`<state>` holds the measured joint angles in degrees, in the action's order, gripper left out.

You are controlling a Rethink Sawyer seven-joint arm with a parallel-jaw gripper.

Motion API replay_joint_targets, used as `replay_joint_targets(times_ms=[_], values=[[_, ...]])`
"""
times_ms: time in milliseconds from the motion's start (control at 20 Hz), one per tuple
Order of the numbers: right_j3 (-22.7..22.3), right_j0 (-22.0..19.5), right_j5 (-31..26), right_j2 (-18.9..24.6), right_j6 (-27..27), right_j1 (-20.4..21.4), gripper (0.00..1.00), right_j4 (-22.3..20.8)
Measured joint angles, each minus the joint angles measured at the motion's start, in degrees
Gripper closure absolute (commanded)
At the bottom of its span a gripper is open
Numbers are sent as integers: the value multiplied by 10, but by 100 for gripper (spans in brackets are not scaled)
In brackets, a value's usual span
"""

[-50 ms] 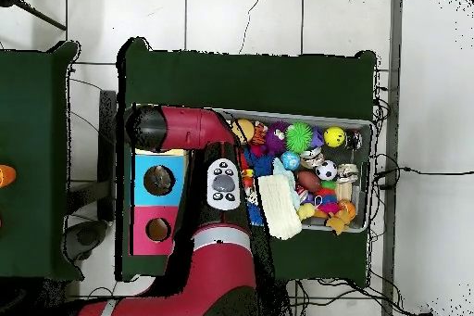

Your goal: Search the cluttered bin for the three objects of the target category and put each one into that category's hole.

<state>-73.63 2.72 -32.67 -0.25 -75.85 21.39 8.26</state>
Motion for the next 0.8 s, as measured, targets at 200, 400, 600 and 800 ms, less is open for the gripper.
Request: replay_joint_targets(times_ms=[200,400,600,800], values=[[3,0,-5,0,0,-1,0,0],[3,0,-6,0,0,-1,0,0],[2,-2,-6,1,0,-1,0,0],[-8,-14,0,15,0,5,0,-4]])
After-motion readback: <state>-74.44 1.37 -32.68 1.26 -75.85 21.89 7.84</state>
